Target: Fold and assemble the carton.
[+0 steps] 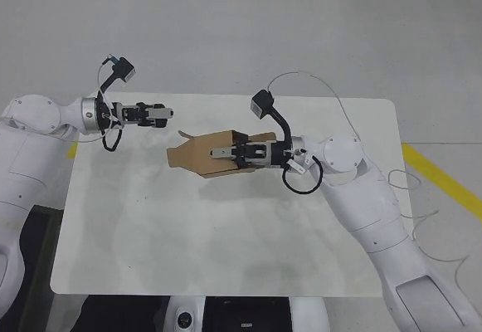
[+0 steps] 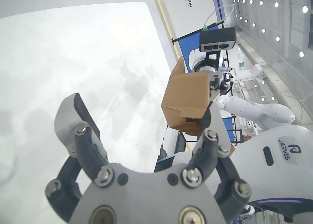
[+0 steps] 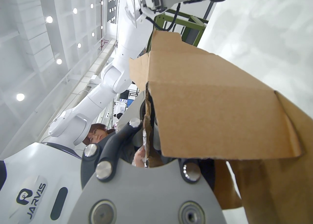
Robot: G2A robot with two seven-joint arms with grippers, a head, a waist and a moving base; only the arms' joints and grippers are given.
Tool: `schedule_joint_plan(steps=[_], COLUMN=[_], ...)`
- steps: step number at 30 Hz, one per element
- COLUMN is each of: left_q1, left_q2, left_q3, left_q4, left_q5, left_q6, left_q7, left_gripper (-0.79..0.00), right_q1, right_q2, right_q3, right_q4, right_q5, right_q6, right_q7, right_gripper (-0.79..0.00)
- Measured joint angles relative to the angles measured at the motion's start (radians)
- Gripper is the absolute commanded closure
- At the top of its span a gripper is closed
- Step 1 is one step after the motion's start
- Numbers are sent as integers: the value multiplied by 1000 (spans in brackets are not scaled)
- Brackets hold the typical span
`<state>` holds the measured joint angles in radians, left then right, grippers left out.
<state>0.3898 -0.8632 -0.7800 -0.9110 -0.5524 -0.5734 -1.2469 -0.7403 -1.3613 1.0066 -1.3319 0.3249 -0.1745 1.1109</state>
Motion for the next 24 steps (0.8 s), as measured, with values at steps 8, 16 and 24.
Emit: schedule_joint_plan(steps=[8, 16, 24], left_q1=[-6, 19, 30], left_q2=[-20, -1, 9], left_q3=[35, 29, 39], left_q4=[-39, -110, -146], left_q5=[20, 23, 31], left_q6=[14, 18, 28], left_q7=[-14, -18, -28], left_gripper=[-785, -785, -785], right_q1=[18, 7, 13], right_q2=[-3, 0, -4], right_q3=[-11, 7, -7], right_q4=[9, 6, 1], right_q5=[4, 0, 7], right_q6=[-9, -21, -22], right_q7=[-25, -88, -103], right_gripper=[0, 0, 0])
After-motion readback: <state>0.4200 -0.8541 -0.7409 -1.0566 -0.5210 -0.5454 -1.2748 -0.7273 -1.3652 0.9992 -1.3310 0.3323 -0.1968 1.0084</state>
